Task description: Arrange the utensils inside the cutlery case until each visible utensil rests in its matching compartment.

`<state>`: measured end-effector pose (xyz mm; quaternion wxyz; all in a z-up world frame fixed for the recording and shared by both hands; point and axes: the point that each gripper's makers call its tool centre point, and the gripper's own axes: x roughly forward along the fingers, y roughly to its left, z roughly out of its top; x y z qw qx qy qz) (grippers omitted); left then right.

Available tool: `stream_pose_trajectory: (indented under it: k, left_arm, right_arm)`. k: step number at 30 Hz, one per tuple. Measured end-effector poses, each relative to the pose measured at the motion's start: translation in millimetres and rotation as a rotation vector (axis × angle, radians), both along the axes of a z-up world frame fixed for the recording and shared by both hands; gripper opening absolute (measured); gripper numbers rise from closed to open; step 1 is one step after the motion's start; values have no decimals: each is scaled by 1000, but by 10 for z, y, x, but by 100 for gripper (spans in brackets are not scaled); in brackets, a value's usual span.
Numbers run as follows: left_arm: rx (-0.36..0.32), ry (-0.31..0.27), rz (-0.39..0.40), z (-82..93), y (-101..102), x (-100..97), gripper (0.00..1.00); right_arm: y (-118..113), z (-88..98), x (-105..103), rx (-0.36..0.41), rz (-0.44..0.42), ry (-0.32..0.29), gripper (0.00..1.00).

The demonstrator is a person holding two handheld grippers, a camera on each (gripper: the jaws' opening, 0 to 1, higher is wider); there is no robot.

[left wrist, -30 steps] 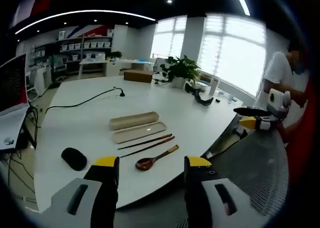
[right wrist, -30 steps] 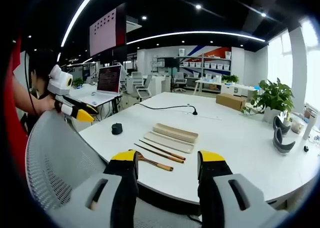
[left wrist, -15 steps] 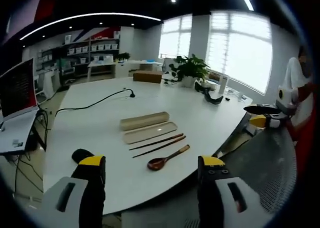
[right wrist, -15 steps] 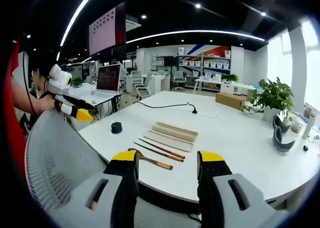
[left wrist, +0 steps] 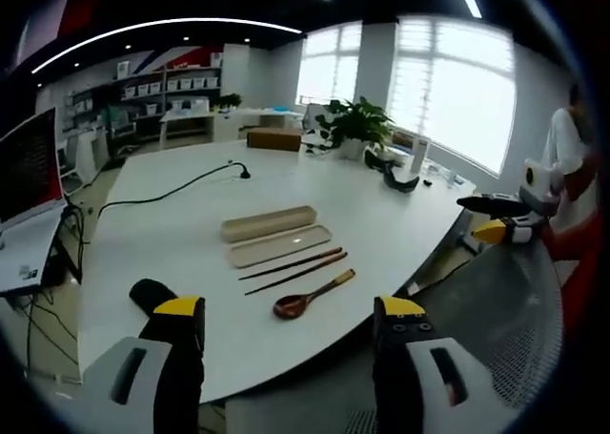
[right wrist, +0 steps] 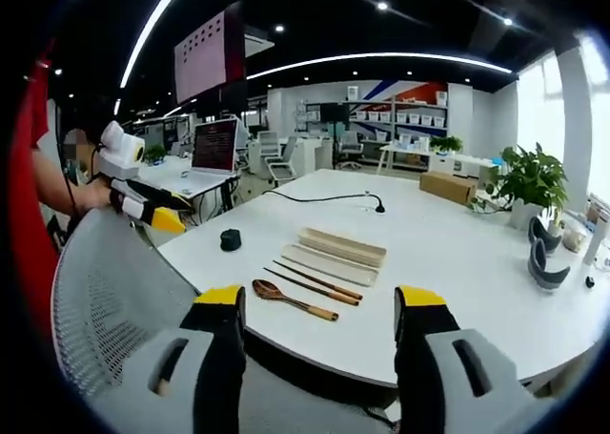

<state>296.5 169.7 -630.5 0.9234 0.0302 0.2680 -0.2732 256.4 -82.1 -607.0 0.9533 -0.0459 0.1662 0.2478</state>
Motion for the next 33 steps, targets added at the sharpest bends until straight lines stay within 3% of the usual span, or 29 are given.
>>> stream_pose_trajectory:
  k: [1, 5, 9, 23, 25, 28, 31, 33]
  left_arm:
    - [-1, -1, -2, 2, 0, 0, 71]
    - [-3, -20, -13, 31, -12, 0, 72]
    - [-1, -1, -11, -10, -1, 5, 84]
    - [-26, -59, -17, 89, 9, 38, 76]
    - [-26, -36, -8, 53, 29, 32, 74]
    - [-9, -8, -3, -5, 62, 31, 74]
    - [-21, -27, -29, 37, 8, 26, 72]
    - [-15, -8, -31, 3, 5, 15, 71]
  right_arm:
    - [-9, -5, -1, 3, -6, 1, 70]
    - [-33, -35, -5, -8, -30, 26, 63]
    - [-31, -76, -18, -20, -28, 53, 61]
    - [27, -173, -49, -58, -4, 132, 59]
    - [33, -219, -60, -82, 9, 161, 56]
    - [72, -279, -87, -112, 55, 212, 41]
    - [103, -259, -79, -93, 67, 210, 46]
    - [99, -274, -70, -87, 71, 225, 49]
